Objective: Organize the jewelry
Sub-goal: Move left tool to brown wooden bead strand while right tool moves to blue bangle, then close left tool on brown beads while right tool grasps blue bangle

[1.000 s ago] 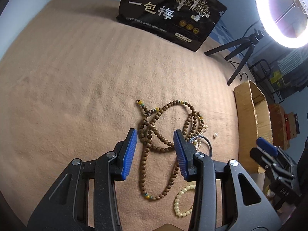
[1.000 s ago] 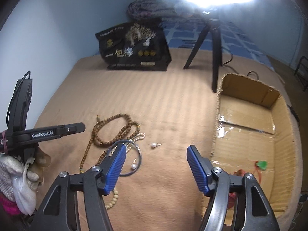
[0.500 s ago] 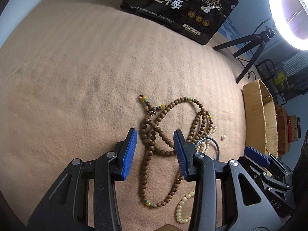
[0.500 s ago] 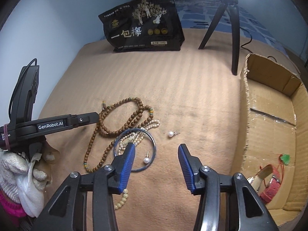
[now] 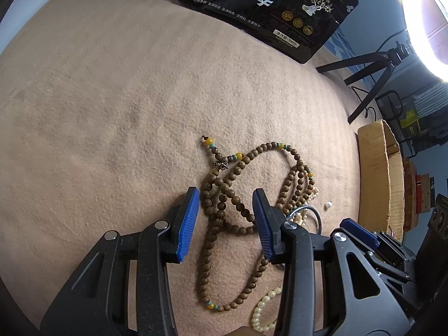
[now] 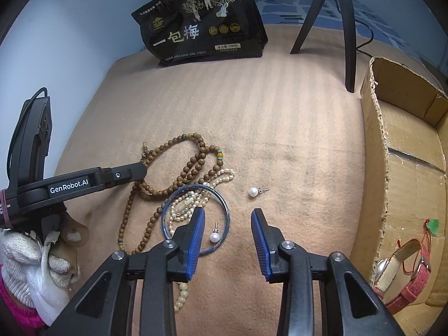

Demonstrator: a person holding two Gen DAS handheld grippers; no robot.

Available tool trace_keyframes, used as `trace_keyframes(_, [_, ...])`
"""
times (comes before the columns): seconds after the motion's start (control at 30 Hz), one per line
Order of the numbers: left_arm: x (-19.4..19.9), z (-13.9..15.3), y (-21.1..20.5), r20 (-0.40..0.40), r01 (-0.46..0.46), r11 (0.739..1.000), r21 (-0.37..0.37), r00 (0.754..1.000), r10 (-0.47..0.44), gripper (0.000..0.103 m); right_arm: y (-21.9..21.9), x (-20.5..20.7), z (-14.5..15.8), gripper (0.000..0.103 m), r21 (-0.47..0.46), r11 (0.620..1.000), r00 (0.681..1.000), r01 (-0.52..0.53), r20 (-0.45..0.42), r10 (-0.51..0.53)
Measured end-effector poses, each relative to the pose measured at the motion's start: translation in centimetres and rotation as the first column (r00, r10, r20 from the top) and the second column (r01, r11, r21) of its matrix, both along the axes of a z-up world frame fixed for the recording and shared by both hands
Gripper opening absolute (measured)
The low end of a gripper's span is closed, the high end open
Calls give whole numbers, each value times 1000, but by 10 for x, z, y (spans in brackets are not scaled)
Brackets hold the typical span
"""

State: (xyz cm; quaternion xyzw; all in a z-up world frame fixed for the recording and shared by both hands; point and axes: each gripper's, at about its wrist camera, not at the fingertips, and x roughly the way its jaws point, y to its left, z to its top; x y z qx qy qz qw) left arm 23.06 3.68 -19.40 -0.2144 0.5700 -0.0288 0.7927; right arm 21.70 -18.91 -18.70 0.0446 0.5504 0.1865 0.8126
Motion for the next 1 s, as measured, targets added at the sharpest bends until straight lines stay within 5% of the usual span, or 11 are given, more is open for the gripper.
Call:
trace_keyframes(0.43, [5, -10, -9, -15, 26, 996, 87, 1000, -25, 39, 11, 6, -6, 32, -8, 1000, 1000, -10, -28, 9])
trace_keyframes(0.7, [6, -16, -16, 4, 28, 988, 153, 1000, -29, 14, 14, 13, -10, 29, -25, 1000, 999, -18, -38, 17])
trace_keyframes(0.83, [7, -16, -11, 11, 24, 990, 136, 1000, -26, 10, 18, 14, -13, 28, -35, 999, 999, -21, -40, 19])
trace_keyframes(1.0, [4, -13, -9, 17, 30, 990, 141, 999, -33, 10, 20, 13, -15, 11, -45, 999, 999, -29, -38, 27])
